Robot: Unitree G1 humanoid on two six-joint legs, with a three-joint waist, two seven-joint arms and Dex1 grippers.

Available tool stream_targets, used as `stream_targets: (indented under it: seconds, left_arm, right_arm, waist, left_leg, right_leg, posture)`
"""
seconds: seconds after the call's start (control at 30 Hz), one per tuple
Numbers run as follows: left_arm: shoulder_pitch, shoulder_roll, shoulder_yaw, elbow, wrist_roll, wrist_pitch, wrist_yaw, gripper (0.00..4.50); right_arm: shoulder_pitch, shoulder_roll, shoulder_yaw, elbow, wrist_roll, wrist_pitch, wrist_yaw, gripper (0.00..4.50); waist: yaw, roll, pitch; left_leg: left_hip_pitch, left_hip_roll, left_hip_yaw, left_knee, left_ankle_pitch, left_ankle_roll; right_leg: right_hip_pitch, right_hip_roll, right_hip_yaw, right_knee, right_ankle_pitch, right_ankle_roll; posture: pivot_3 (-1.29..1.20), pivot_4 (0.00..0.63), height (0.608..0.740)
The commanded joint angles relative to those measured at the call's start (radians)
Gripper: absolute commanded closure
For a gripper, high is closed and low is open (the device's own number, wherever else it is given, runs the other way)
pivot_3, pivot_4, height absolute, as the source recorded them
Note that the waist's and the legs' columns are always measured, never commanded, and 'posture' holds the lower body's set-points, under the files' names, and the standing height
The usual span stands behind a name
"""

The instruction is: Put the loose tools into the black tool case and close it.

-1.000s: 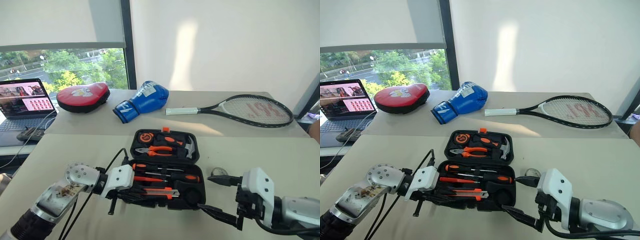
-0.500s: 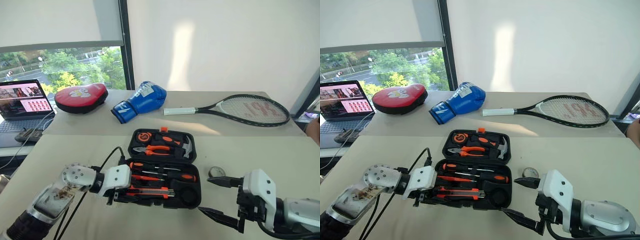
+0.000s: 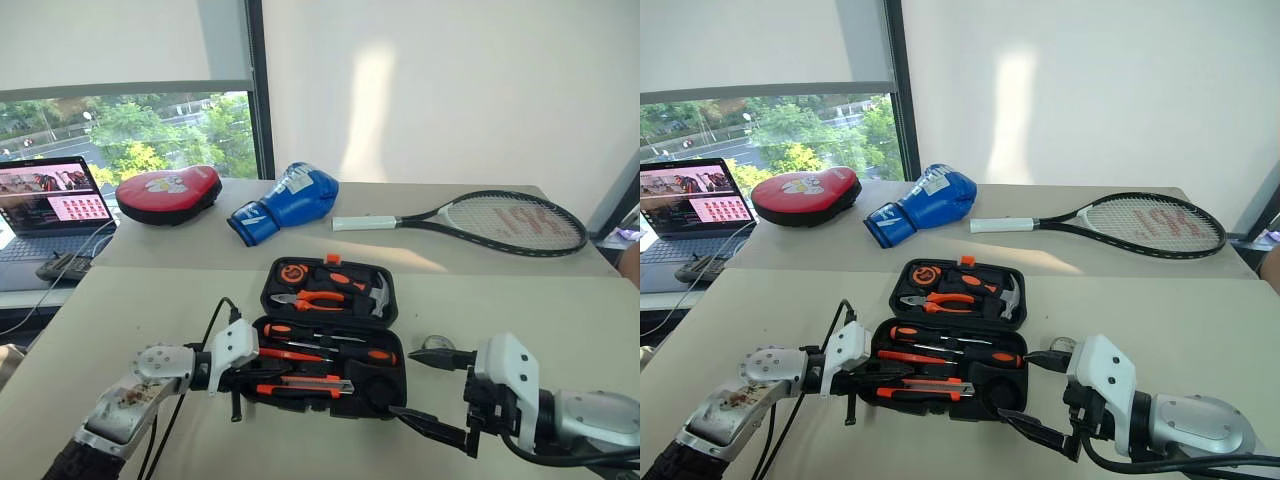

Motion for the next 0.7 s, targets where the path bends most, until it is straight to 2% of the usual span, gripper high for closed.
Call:
stream_targets:
  seconds: [0.03, 0.17, 0.23, 0.37, 0.43, 0.5, 0.57, 0.63, 0.7]
  left_arm:
    - [0.039, 0.022, -0.081, 0.051, 0.147, -0.100, 0.014, 4.45]
    - [0.019, -0.012, -0.105, 0.018, 0.167, -0.164, 0.022, 4.45]
    - [0.006, -0.054, -0.098, -0.031, 0.119, -0.083, 0.045, 4.45]
    - [-0.003, -0.054, -0.119, -0.043, 0.158, -0.129, 0.028, 4.45]
    - [-0.006, -0.087, -0.071, -0.083, 0.041, -0.030, 0.043, 4.45]
    - [-0.038, -0.117, 0.001, -0.164, -0.155, 0.181, 0.075, 4.45]
    - [-0.076, -0.113, 0.070, -0.231, -0.320, 0.348, 0.090, 3.95]
    - [-0.084, -0.051, 0.154, -0.270, -0.468, 0.454, 0.047, 3.44]
    - [-0.083, -0.006, 0.212, -0.311, -0.562, 0.525, 0.042, 2.69]
  right_arm:
    - [-0.014, -0.013, -0.016, -0.013, -0.017, 0.022, -0.046, 0.00]
    - [-0.029, -0.016, 0.000, 0.003, -0.035, 0.062, -0.098, 0.00]
    - [-0.030, -0.019, 0.007, 0.008, -0.042, 0.070, -0.104, 0.00]
    - [-0.051, -0.017, 0.024, 0.029, -0.070, 0.118, -0.162, 0.00]
    - [-0.080, -0.019, 0.034, 0.049, -0.089, 0.153, -0.199, 0.00]
    - [-0.106, -0.021, 0.038, 0.070, -0.100, 0.174, -0.218, 0.00]
    - [-0.135, -0.021, 0.035, 0.103, -0.086, 0.213, -0.220, 0.00]
    - [-0.184, -0.044, 0.070, 0.168, -0.114, 0.250, -0.226, 0.00]
    - [-0.208, -0.078, 0.106, 0.212, -0.143, 0.264, -0.210, 0.00]
  waist:
    - [0.001, 0.002, -0.002]
    - [0.003, 0.006, -0.004]
    - [0.004, 0.006, -0.004]
    - [0.006, 0.004, -0.004]
    - [0.006, 0.004, -0.004]
    - [0.004, 0.004, -0.004]
    - [0.002, -0.001, -0.001]
    - [-0.001, -0.003, 0.000]
    - [-0.009, -0.002, 0.000]
  left_leg:
    - [0.000, 0.000, 0.000, 0.000, 0.000, 0.000]
    - [0.001, 0.001, 0.000, 0.000, 0.000, 0.000]
    - [0.001, 0.001, 0.000, 0.000, 0.000, 0.000]
    - [-0.001, 0.001, 0.000, 0.000, 0.000, 0.001]
    - [-0.001, 0.001, 0.000, 0.000, 0.000, 0.001]
    - [-0.001, 0.001, 0.000, 0.001, 0.000, 0.001]
    - [-0.003, 0.002, 0.000, 0.002, 0.001, 0.001]
    - [-0.003, 0.002, -0.001, 0.002, 0.001, 0.000]
    - [-0.003, 0.003, -0.001, 0.002, 0.001, 0.000]
  right_leg:
    - [0.000, 0.000, 0.000, 0.000, 0.000, 0.000]
    - [0.001, -0.001, 0.001, 0.000, 0.001, -0.001]
    - [0.001, -0.001, 0.001, 0.000, 0.001, -0.002]
    - [0.000, 0.000, 0.000, 0.000, 0.001, -0.001]
    - [-0.001, 0.000, 0.000, 0.000, 0.001, -0.001]
    - [-0.001, 0.000, 0.000, 0.000, 0.001, -0.001]
    - [-0.002, 0.000, 0.000, 0.001, 0.001, -0.001]
    - [-0.002, 0.001, 0.000, 0.001, 0.001, -0.001]
    - [-0.002, 0.002, 0.000, 0.001, 0.001, -0.001]
  posture:
    - [0.00, 0.150, 0.740]
    - [0.00, 0.150, 0.740]
    - [0.00, 0.150, 0.740]
    - [0.00, 0.150, 0.740]
    - [0.00, 0.150, 0.740]
    - [0.00, 0.150, 0.740]
    - [0.00, 0.150, 0.740]
    - [0.00, 0.150, 0.740]
    - [0.00, 0.150, 0.740]
